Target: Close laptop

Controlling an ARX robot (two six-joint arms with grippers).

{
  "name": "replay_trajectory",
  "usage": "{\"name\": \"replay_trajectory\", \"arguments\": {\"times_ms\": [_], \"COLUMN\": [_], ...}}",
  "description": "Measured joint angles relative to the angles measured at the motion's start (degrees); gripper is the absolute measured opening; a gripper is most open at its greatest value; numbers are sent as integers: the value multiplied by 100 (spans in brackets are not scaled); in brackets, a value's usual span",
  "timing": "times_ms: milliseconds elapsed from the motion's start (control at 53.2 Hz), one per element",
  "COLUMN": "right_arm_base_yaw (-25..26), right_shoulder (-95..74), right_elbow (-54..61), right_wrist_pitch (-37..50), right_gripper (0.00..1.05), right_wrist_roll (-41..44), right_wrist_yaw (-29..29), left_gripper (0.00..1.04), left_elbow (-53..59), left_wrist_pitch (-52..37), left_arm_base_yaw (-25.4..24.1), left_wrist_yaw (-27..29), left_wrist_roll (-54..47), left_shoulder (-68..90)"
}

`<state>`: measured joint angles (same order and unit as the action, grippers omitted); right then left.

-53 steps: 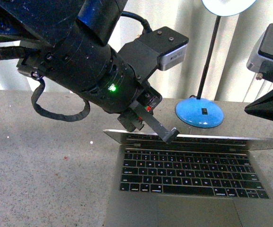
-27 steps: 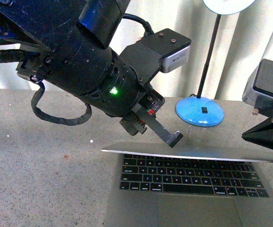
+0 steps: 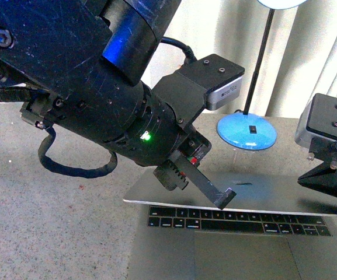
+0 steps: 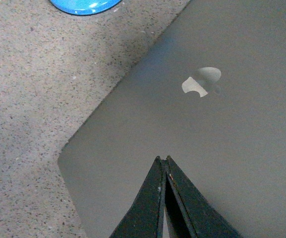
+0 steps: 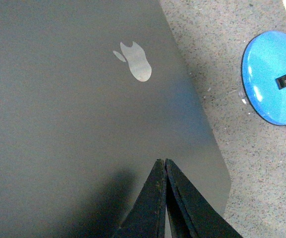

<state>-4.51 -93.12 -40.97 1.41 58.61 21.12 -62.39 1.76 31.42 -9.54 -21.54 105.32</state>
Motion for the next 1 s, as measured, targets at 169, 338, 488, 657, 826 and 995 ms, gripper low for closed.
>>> {"name": "replay_trajectory", "arguments": {"times_ms": [169,338,488,657,826,995], "right_arm_base_yaw": [7,2,4,15,24,2], "right_shoulder": [-103,-177,-243,-319,-426,-599], "right_elbow": [0,0,22,87,131,149], "right_wrist_pitch": [-70,-160,-173,-179,-177,-103], "right_gripper": [3,3,3,3,3,3], "right_wrist_roll": [133,243,319,396,426,422], "right_wrist_yaw": [-2,-24,-63,-103,-151,-199], "left_gripper": [4,4,4,4,4,4], "left_elbow": [175,326,415,492,507,553], "left_wrist_pitch": [-234,-544,-721,-870,-922,-1019], "left_arm_base_yaw": [13,9,-11,-44,-63,-98], "left_wrist_yaw": [-125,-164,-186,-251,-317,-413], "left_wrist_roll": [136,358,444,560,608,651], "left_shoulder": [44,214,369,514,544,592]}}
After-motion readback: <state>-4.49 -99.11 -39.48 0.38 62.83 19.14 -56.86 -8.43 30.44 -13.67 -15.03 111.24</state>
